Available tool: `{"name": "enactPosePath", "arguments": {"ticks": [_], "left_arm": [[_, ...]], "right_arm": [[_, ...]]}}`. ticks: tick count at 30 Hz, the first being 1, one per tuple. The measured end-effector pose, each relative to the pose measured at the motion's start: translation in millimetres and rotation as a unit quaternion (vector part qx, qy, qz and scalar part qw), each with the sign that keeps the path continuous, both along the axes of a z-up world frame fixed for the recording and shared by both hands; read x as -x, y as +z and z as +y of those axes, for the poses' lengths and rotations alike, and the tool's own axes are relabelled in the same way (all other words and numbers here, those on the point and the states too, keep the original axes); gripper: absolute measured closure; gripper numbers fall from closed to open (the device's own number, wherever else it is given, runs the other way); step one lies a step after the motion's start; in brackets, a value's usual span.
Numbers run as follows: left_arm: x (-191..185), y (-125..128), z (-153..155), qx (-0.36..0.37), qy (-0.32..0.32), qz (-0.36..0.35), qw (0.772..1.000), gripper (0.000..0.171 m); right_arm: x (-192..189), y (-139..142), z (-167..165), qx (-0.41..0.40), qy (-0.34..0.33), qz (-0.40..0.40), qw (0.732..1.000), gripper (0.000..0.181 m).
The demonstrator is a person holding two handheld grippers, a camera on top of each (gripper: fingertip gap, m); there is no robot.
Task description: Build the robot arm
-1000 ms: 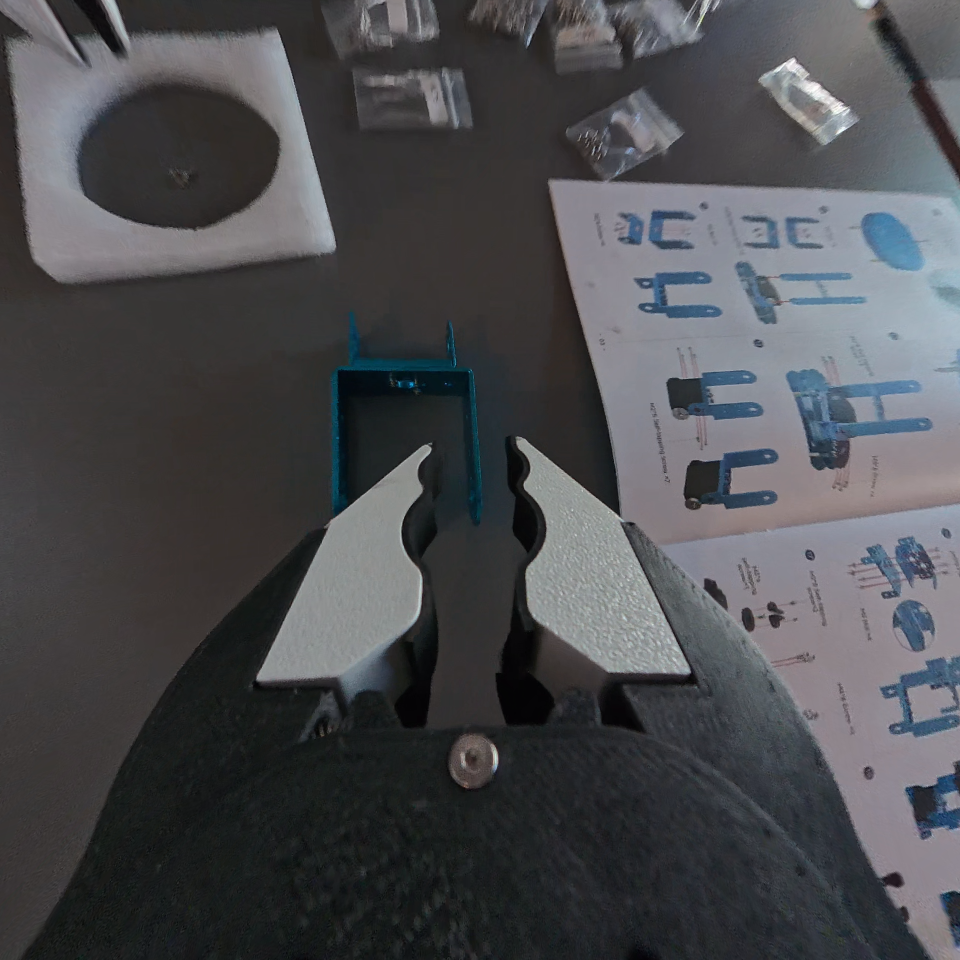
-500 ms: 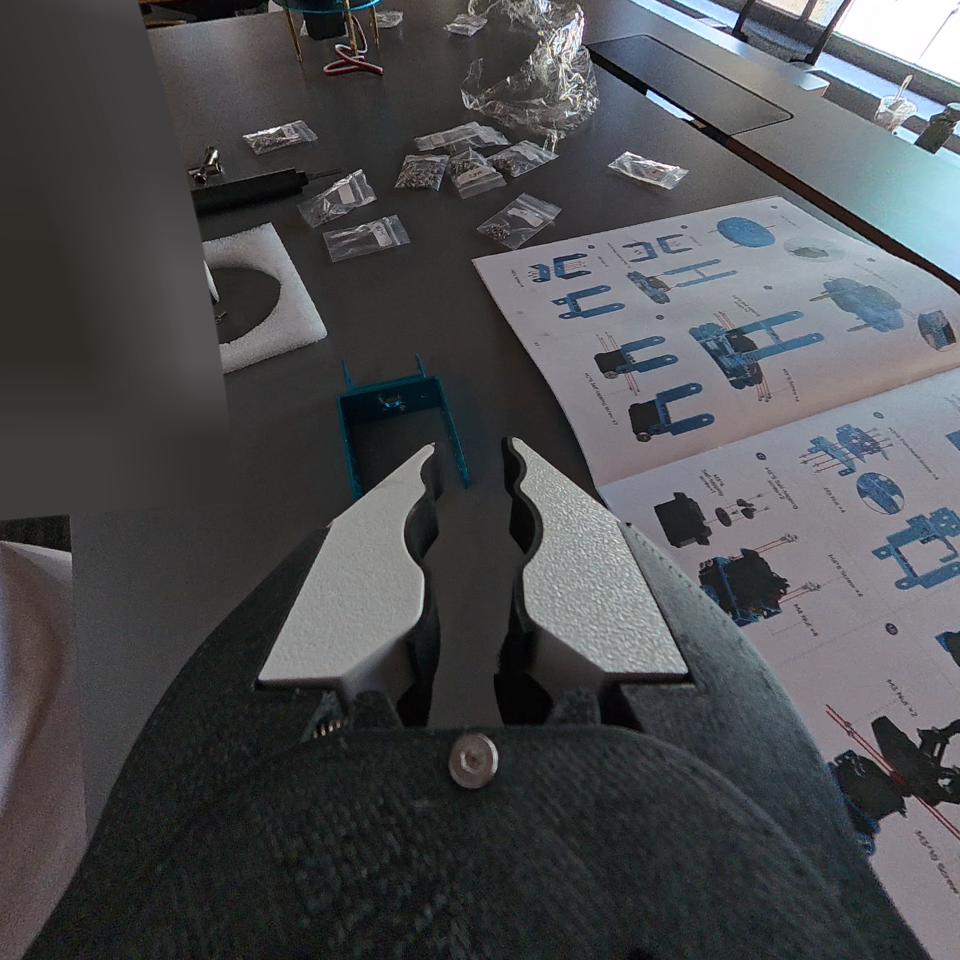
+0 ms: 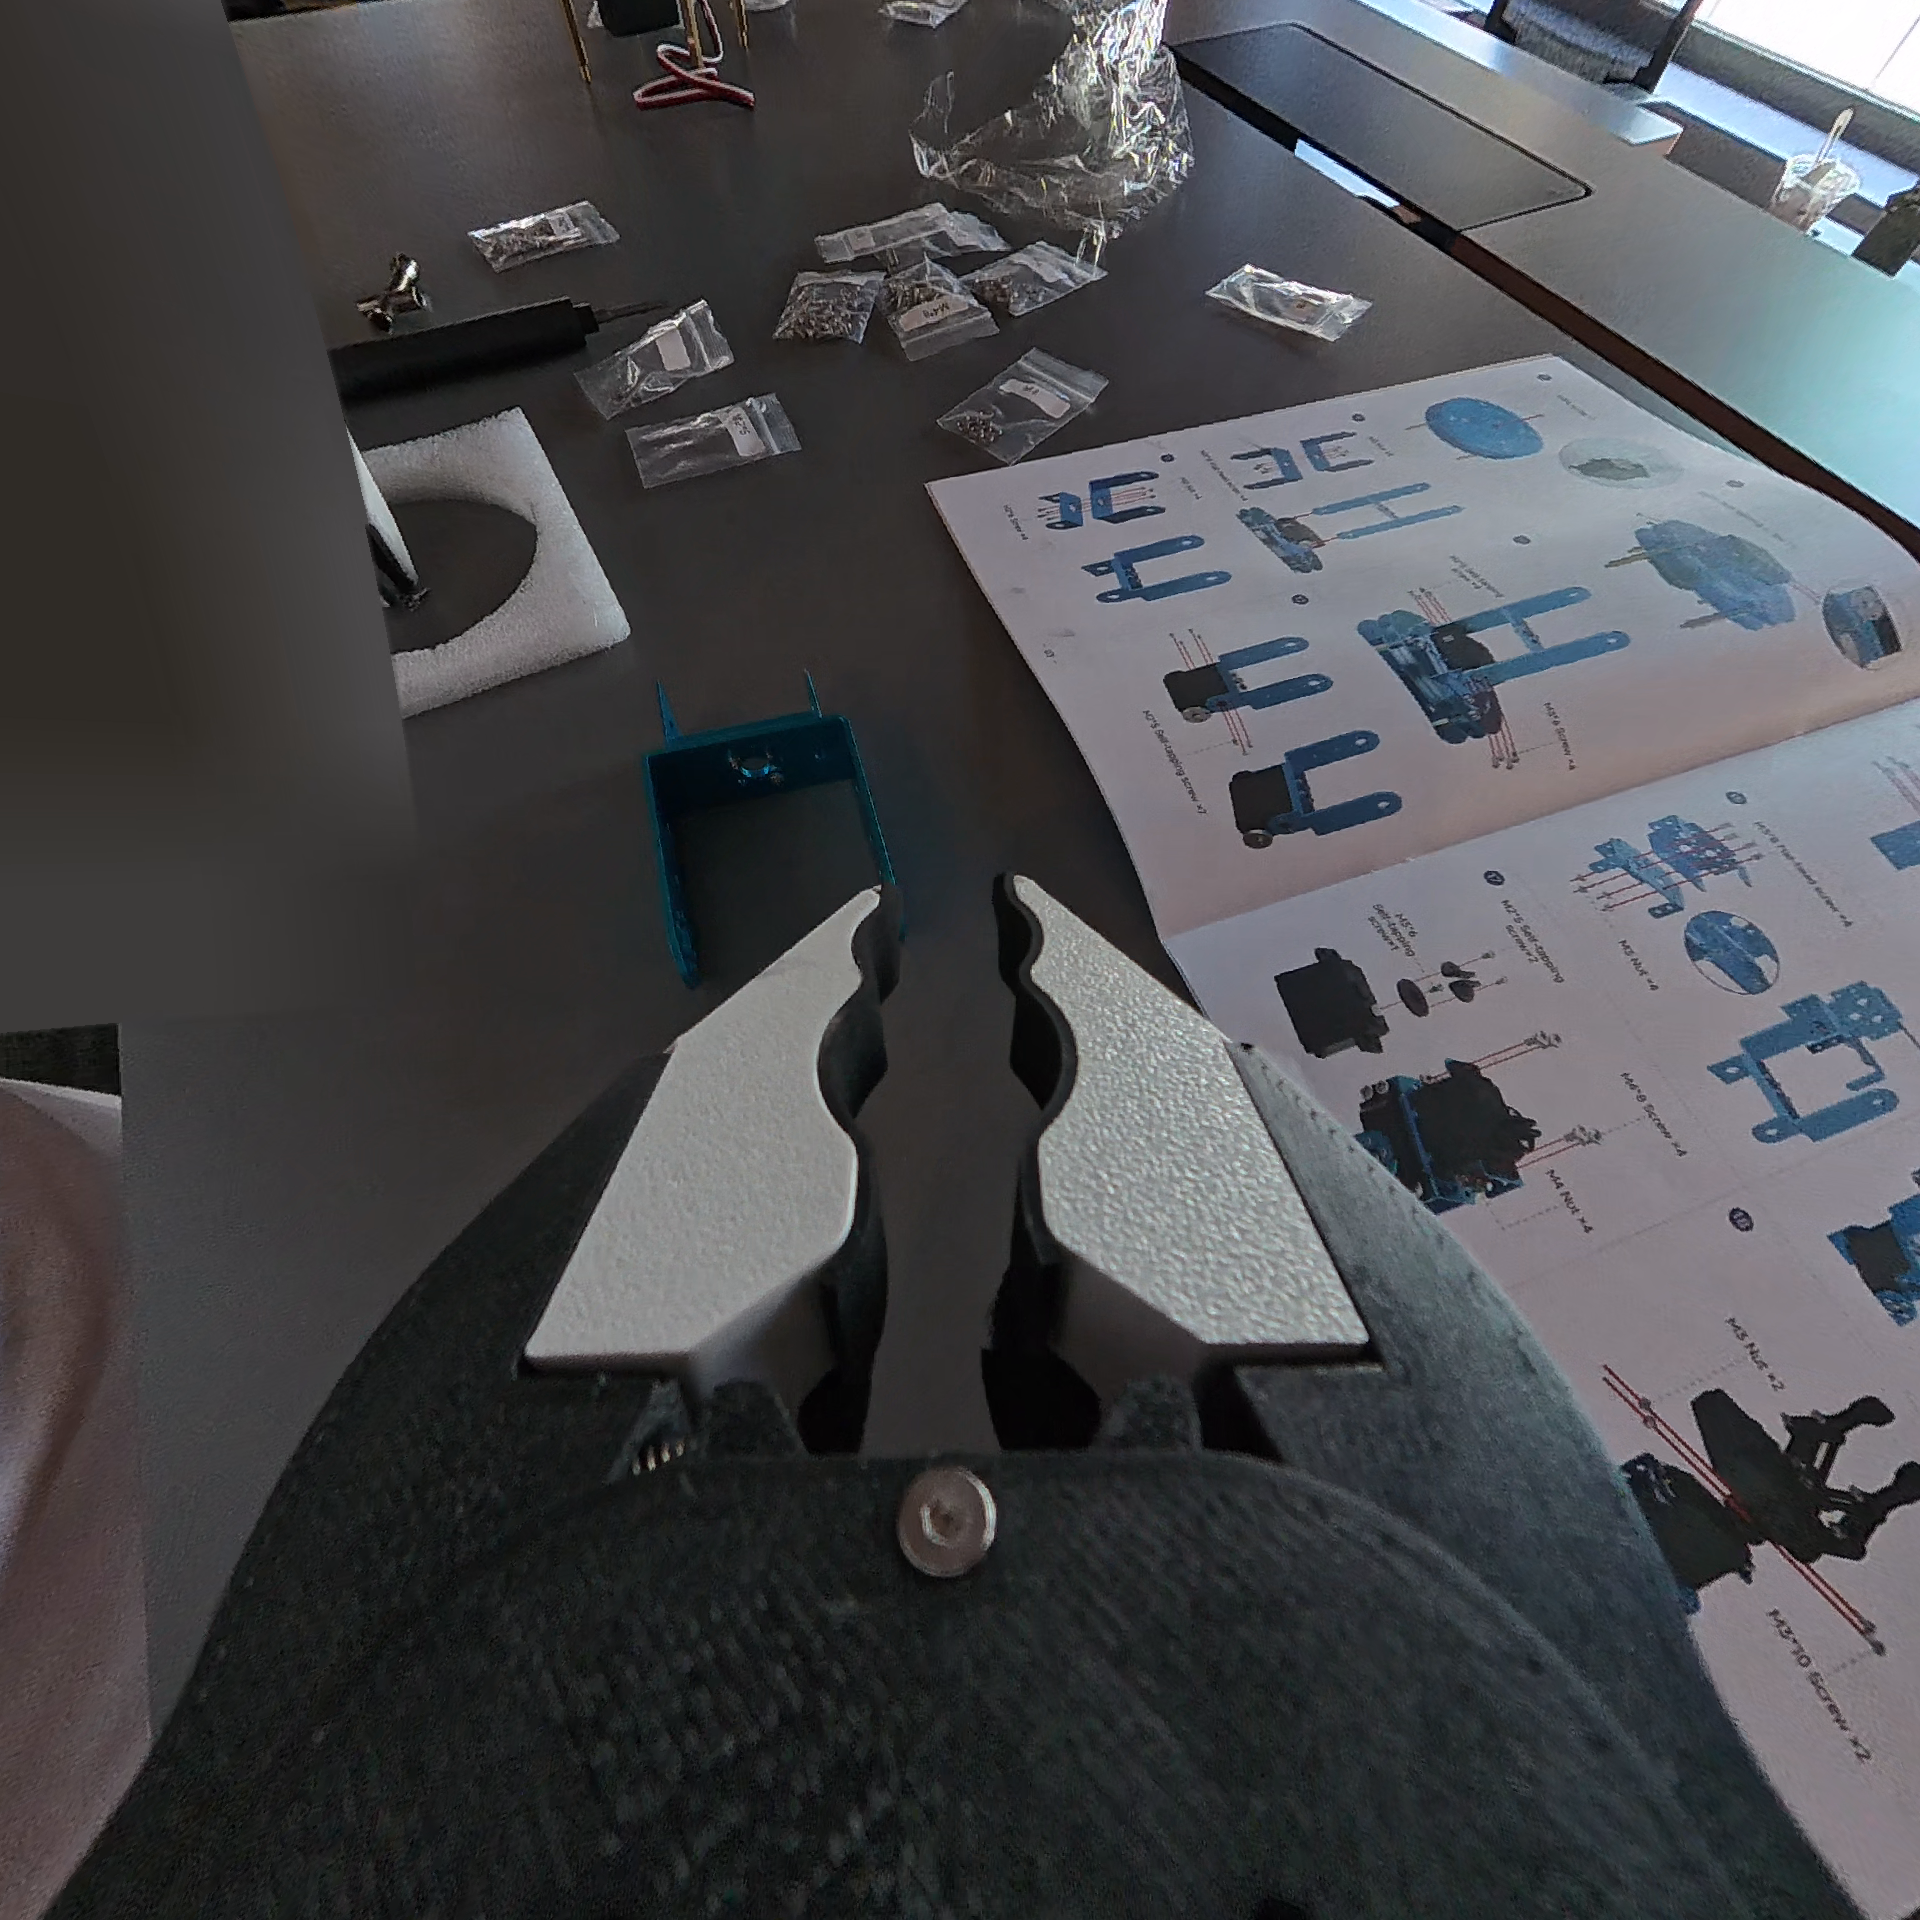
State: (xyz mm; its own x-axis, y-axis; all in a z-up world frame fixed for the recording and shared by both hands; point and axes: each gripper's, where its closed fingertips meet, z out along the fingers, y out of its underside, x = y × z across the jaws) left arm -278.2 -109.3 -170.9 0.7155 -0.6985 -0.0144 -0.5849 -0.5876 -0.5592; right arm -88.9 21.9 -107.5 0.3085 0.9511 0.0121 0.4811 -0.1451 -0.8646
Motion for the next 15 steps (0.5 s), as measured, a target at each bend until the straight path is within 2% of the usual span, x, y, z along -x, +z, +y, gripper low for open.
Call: {"name": "enactPosePath", "arguments": {"ticks": [11, 15], "left_arm": [[6.2, -0.3, 2.4, -0.028, -0.001, 0.041, 0.999, 0.17], [8.9, 3.1, 3.7, -0.03, 0.008, 0.032, 0.999, 0.171]], "right_arm": [[-7.4, -4.0, 4.3, 0.009, -0.006, 0.005, 1.0, 0.166], [-9.0, -5.5, 5.1, 0.009, -0.007, 0.002, 1.0, 0.166]]}}
